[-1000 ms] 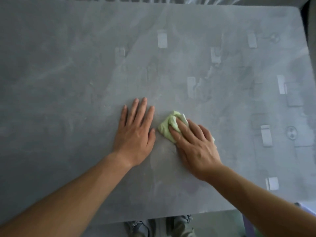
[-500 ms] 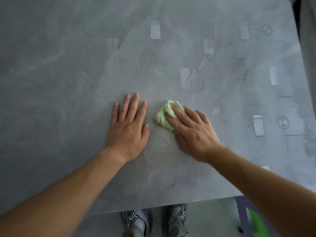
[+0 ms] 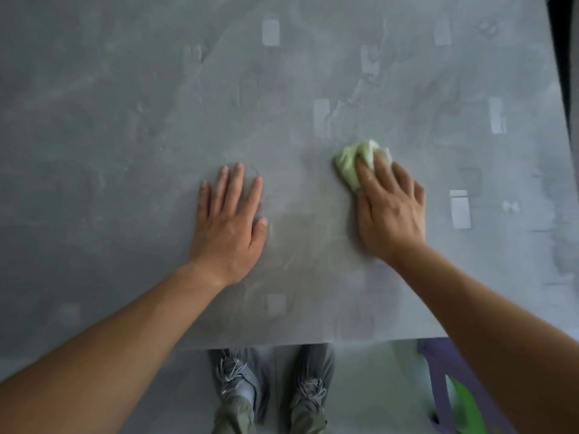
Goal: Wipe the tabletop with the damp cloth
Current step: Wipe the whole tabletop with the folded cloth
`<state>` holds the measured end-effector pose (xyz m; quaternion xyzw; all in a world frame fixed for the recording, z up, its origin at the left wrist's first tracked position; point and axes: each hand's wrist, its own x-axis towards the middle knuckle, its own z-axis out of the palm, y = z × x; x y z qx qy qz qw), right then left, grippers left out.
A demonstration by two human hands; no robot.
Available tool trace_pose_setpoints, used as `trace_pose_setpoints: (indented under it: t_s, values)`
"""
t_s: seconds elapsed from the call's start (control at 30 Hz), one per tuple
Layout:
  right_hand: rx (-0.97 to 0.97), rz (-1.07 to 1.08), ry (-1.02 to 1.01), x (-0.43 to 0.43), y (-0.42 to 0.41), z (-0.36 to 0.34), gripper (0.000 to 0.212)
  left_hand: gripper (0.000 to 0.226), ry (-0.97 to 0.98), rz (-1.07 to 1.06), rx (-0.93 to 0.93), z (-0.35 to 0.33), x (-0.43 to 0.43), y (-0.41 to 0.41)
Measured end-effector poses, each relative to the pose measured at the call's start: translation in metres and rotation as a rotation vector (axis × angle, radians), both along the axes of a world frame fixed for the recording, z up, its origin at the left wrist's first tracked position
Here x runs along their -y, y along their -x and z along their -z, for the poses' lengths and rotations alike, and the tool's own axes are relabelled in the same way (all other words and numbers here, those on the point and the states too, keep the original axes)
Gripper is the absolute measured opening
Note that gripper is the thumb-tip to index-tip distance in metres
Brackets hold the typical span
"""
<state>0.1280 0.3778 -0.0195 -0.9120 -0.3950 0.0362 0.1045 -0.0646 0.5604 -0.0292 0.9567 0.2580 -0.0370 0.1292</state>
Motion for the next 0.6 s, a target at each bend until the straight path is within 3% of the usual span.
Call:
trace_pose_setpoints:
  t_s: [0.1, 0.23, 0.33, 0.5, 0.6]
  values:
    - [-0.021, 0.089, -0.010, -0.001, 0.009, -0.002, 0.057, 0.067, -0.010, 0.001, -0.008, 0.003, 0.000, 0.001]
    - [-0.035, -0.162, -0.007, 0.034, 0.077, 0.001, 0.061, 0.068, -0.017, -0.014, -0.031, 0.002, 0.002, -0.001]
    - [-0.014, -0.302, 0.003, 0.042, 0.068, 0.004, 0.060, 0.069, -0.004, -0.013, -0.037, 0.002, 0.000, 0.000]
    - [-0.025, 0.110, 0.003, 0.014, 0.040, 0.002, 0.061, 0.071, 0.004, -0.008, -0.042, 0.003, -0.001, 0.001]
    - [-0.018, 0.061, 0.025, 0.025, 0.094, 0.001, 0.062, 0.070, 0.000, -0.007, -0.038, 0.003, -0.001, 0.000]
